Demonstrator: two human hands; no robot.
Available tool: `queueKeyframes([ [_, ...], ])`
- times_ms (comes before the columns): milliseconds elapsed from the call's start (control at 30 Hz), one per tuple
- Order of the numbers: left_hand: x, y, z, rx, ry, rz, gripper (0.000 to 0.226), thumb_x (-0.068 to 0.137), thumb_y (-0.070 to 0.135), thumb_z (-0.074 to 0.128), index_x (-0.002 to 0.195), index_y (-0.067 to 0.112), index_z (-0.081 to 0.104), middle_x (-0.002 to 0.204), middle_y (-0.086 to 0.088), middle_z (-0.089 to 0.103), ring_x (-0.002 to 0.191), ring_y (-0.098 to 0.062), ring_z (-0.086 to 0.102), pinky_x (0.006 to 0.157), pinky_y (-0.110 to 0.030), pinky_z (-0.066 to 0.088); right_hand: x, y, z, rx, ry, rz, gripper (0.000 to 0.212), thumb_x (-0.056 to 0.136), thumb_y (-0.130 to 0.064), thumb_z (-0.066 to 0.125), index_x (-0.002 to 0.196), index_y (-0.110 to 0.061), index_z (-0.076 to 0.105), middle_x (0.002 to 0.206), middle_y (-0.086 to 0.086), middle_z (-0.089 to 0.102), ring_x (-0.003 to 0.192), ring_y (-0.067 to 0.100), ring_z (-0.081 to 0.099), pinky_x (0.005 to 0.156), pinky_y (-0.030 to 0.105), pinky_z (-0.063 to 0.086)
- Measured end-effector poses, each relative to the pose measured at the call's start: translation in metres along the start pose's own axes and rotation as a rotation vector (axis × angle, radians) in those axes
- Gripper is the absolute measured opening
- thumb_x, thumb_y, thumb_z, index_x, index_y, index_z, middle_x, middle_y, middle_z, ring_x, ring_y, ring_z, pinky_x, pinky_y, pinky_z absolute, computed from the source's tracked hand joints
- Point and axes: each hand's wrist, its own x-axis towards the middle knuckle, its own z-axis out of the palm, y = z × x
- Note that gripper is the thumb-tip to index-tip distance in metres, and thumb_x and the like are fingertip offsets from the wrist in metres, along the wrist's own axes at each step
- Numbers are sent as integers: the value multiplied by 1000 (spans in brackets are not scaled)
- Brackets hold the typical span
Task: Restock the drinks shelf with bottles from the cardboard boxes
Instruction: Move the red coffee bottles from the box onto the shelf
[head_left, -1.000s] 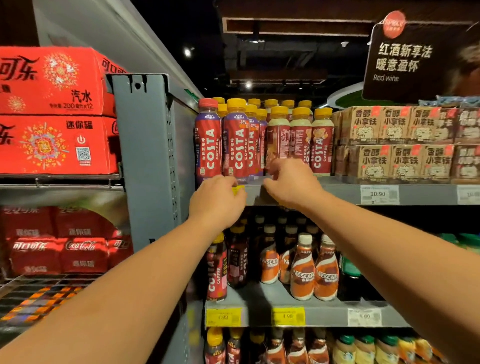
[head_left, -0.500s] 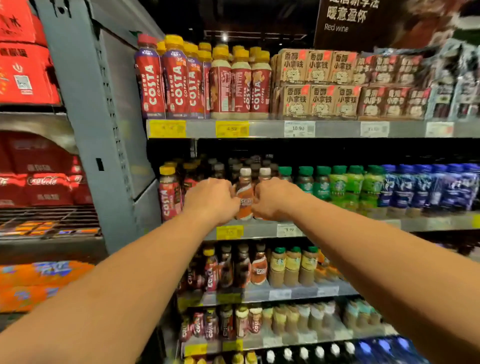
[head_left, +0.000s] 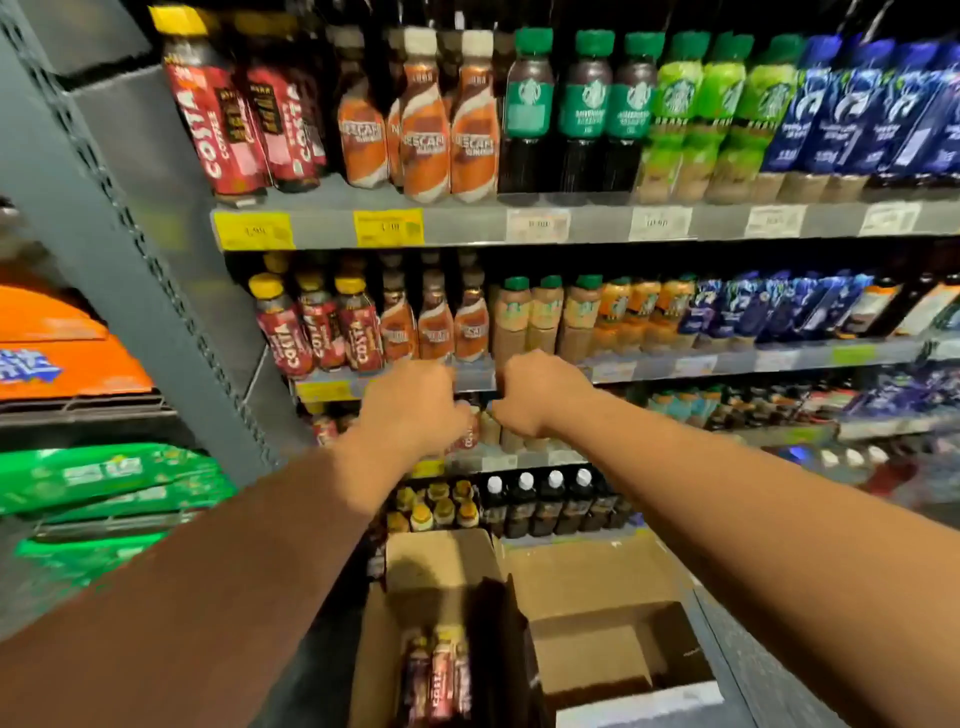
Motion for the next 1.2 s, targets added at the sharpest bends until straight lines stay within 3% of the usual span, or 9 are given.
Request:
queueKeyframes([
  [67,-4,-4,36,-5,-65,-4,23,92,33,48,96,15,62,73,-2,55,72,-24,56,53,-29,38,4,6,40,20,-69,25,20,89,-25,51,77,-10,51,80,10,51,75,28,49,64,32,41],
  [167,-11,-13,95,46,-153,-34,21,88,30,49,97,16,61,95,-5,62,87,-27,58,66,-28,41,4,14,97,46,-167,64,21,91,-28,52,97,-9,57,88,12,49,80,29,49,66,31,39],
  [333,-24,-30,166,77,-340,-23,36,91,37,49,122,22,58,124,-4,57,112,-28,55,84,-36,46,11,18,185,50,-269,78,19,90,-29,53,91,-11,54,106,15,60,90,35,55,67,32,38],
  [500,-39,-48,227,-13,-427,-4,32,89,39,44,106,19,62,108,-6,60,99,-28,56,71,-33,42,24,10,262,86,-358,122,30,85,-25,60,110,-9,63,113,14,62,103,33,61,74,32,49],
  [633,-54,-68,282,-69,-483,-53,26,88,34,45,107,22,59,110,-5,58,98,-26,56,72,-34,47,26,1,317,163,-464,183,27,87,-28,56,106,-9,58,112,13,61,99,32,58,75,31,48],
  [800,-72,-91,341,24,-587,6,25,92,33,45,111,24,59,111,-5,59,108,-30,50,100,-53,39,25,-4,385,265,-491,281,32,89,-31,52,111,-11,61,110,13,62,101,32,59,75,31,45],
  [867,-80,-99,369,22,-601,0,22,93,31,45,108,22,59,107,-5,60,108,-29,49,99,-50,41,25,-4,414,298,-494,314,30,89,-31,53,110,-12,61,109,12,63,101,32,60,73,29,44],
  [1000,-95,-108,435,-93,-636,-17,15,92,26,48,95,15,58,103,-7,60,94,-24,55,70,-32,41,24,3,477,363,-549,365,31,89,-29,54,113,-12,62,106,10,66,96,28,62,79,33,52],
  [1200,-109,-106,538,-161,-703,-157,26,89,27,52,112,17,58,111,-4,58,105,-25,54,80,-37,46,31,17,590,485,-601,505,29,88,-30,57,112,-14,62,105,6,64,93,24,62,75,33,53],
])
